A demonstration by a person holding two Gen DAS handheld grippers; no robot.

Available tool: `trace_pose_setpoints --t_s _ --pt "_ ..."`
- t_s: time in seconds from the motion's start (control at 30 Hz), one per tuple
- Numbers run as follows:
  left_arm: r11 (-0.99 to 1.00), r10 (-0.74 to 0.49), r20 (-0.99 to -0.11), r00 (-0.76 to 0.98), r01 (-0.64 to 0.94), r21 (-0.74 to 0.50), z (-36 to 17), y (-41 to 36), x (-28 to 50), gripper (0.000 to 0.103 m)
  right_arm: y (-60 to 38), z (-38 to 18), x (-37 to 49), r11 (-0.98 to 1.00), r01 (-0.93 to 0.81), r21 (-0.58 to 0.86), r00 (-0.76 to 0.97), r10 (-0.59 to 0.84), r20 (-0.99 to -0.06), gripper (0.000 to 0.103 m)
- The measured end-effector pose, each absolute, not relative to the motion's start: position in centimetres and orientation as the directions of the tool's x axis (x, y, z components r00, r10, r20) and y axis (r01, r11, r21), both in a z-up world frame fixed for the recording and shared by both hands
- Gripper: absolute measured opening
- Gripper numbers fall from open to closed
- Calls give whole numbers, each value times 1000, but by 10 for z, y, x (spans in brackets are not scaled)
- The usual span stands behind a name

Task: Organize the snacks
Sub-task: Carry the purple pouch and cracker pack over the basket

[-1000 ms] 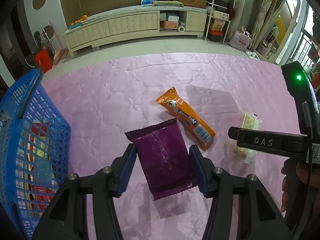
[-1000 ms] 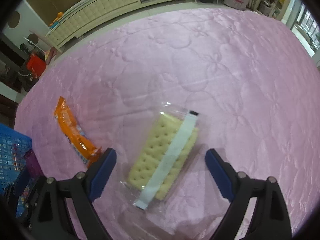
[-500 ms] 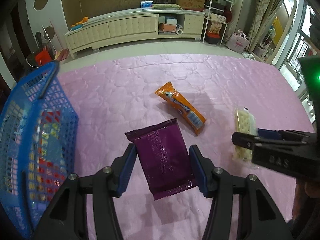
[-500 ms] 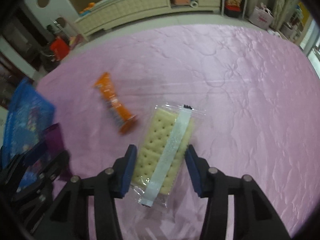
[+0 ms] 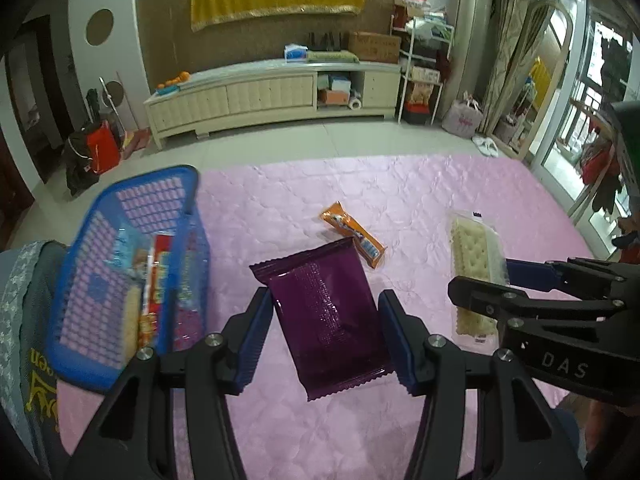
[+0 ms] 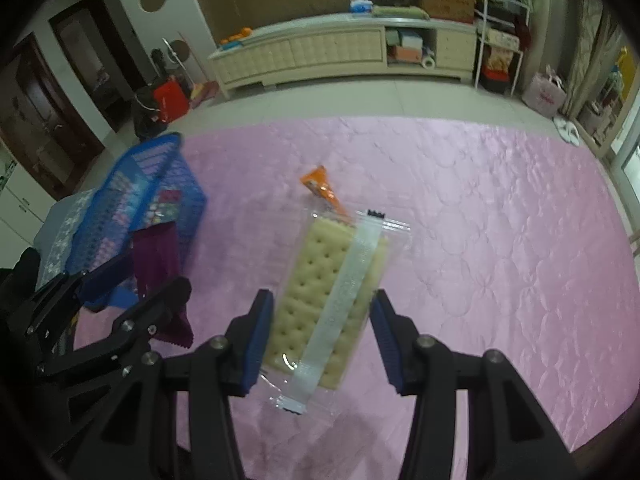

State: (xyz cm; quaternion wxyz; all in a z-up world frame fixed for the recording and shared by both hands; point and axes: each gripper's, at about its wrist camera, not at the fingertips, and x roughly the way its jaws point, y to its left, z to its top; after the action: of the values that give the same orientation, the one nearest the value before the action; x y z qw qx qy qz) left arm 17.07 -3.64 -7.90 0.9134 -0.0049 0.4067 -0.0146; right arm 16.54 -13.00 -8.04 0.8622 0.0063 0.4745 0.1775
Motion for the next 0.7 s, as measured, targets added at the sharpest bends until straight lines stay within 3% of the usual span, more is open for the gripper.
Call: trace_pose_setpoints --t_s 0.7 --pt "1000 14 -621 784 -24 -7 -5 56 98 52 -51 -14 114 897 -415 152 557 383 -737 54"
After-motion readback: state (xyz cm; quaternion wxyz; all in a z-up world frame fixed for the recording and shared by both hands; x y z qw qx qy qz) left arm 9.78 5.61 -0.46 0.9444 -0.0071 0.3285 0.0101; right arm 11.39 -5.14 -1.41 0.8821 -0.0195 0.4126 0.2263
